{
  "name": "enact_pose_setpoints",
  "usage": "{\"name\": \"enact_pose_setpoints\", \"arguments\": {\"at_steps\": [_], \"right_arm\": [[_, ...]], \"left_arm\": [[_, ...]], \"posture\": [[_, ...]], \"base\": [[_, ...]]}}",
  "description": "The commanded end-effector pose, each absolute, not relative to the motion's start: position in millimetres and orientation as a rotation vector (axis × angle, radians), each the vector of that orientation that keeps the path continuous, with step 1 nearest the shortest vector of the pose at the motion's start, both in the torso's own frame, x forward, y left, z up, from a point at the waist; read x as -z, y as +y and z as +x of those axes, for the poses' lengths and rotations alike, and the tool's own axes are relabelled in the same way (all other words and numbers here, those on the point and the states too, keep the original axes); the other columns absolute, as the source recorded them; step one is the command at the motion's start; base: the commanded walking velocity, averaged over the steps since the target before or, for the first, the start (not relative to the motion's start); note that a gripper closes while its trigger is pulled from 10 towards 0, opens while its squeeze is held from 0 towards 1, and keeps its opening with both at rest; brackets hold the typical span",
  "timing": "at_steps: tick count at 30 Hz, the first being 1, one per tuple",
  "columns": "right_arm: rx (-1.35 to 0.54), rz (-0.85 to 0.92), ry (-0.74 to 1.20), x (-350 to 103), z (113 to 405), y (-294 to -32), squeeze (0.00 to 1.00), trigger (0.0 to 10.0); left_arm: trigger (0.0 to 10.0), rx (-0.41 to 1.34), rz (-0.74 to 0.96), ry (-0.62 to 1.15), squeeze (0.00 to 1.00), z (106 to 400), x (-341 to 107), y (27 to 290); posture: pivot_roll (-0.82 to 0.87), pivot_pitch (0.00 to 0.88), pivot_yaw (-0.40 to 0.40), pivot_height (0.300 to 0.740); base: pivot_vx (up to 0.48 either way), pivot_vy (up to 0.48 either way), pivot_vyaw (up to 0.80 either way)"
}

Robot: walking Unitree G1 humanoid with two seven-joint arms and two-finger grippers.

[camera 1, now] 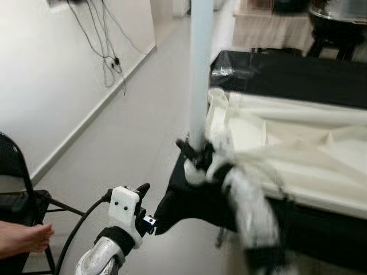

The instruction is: Building children table

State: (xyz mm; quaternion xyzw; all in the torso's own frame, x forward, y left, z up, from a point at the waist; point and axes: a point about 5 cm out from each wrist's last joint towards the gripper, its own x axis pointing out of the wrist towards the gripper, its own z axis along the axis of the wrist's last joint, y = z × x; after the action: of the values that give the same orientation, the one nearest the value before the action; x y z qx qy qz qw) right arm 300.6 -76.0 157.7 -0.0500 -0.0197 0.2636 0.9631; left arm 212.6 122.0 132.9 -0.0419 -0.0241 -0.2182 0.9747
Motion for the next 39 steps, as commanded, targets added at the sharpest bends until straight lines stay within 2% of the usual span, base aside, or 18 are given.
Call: {"name": "enact_pose_setpoints", "arguments": {"at_steps": [1,2,5,6,7,8,9,10,15,17,19,20,22,28,29,31,32,39], "right_arm": [[-0.497,-0.120,0.126,-127,304,-85,0.00,0.0],[-0.523,-0.149,0.092,-130,322,-87,0.00,0.0],[-0.516,-0.141,0.094,-129,326,-88,0.00,0.0],[-0.503,-0.140,0.086,-131,330,-87,0.00,2.8],[-0.503,-0.140,0.086,-131,330,-87,0.00,2.8],[-0.521,-0.140,0.082,-133,332,-84,0.00,10.0],[-0.521,-0.140,0.082,-133,332,-84,0.00,10.0],[-0.522,-0.132,0.083,-137,330,-82,1.00,10.0],[-0.709,-0.020,0.029,-160,328,-66,1.00,10.0],[-0.987,0.004,-0.030,-177,333,-60,0.95,10.0],[-0.987,0.004,-0.030,-177,333,-60,0.95,10.0],[-1.077,-0.006,-0.050,-182,336,-60,0.00,10.0],[-1.265,-0.034,-0.051,-187,342,-59,0.00,10.0],[-1.389,-0.037,0.003,-190,352,-54,0.00,10.0],[-1.388,-0.029,0.016,-191,355,-52,0.00,5.6],[-1.388,-0.029,0.016,-191,355,-52,0.00,5.6],[-1.383,-0.024,0.028,-192,357,-52,0.00,0.0],[-1.330,-0.010,0.036,-186,360,-62,0.00,0.0]], "left_arm": [[10.0,0.443,-0.082,-0.025,0.00,212,-129,124],[10.0,0.443,-0.087,-0.025,0.00,213,-129,125],[10.0,0.442,-0.087,-0.025,0.00,214,-128,125],[10.0,0.436,-0.083,-0.026,0.00,214,-128,125],[10.0,0.436,-0.083,-0.026,0.00,214,-128,125],[10.0,0.433,-0.081,-0.026,0.00,214,-128,125],[10.0,0.433,-0.081,-0.026,0.00,214,-128,125],[10.0,0.432,-0.079,-0.027,0.00,215,-128,124],[10.0,0.439,-0.085,-0.025,0.00,215,-127,124],[10.0,0.439,-0.087,-0.026,0.00,217,-127,123],[10.0,0.439,-0.087,-0.026,0.00,217,-127,123],[10.0,0.439,-0.088,-0.026,0.00,217,-127,122],[10.0,0.438,-0.089,-0.027,0.00,218,-126,122],[10.0,0.435,-0.087,-0.028,0.00,219,-125,123],[10.0,0.434,-0.086,-0.028,0.00,219,-125,122],[10.0,0.434,-0.086,-0.028,0.00,219,-125,122],[10.0,0.434,-0.086,-0.029,0.00,219,-125,122],[10.0,0.434,-0.089,-0.032,0.00,218,-126,120]], "posture": [[-0.03,0.130,0.046,0.740],[-0.01,0.129,0.033,0.740],[-0.02,0.129,0.043,0.740],[-0.02,0.131,0.041,0.740],[-0.02,0.131,0.041,0.740],[-0.02,0.127,0.044,0.740],[-0.02,0.127,0.044,0.740],[-0.02,0.123,0.045,0.740],[-0.02,0.123,0.043,0.740],[-0.02,0.111,0.042,0.740],[-0.02,0.111,0.042,0.740],[-0.02,0.111,0.042,0.740],[-0.02,0.102,0.039,0.740],[-0.01,0.098,0.037,0.740],[-0.01,0.098,0.037,0.740],[-0.01,0.098,0.037,0.740],[0.00,0.096,0.035,0.740],[-0.01,0.101,0.034,0.740]], "base": [[0.000,0.000,0.00],[0.000,0.000,0.00],[0.000,0.000,0.00],[0.000,0.000,0.00],[0.000,0.000,0.00],[0.000,0.000,0.00],[0.000,0.000,0.00],[0.000,0.000,0.00],[0.000,0.000,0.00],[0.000,0.000,0.00],[0.000,0.000,0.00],[0.000,0.000,0.00],[0.000,0.000,0.00],[0.000,0.000,0.00],[0.000,0.000,0.00],[0.000,0.000,0.00],[0.000,0.000,0.00],[0.000,0.000,0.00]]}}
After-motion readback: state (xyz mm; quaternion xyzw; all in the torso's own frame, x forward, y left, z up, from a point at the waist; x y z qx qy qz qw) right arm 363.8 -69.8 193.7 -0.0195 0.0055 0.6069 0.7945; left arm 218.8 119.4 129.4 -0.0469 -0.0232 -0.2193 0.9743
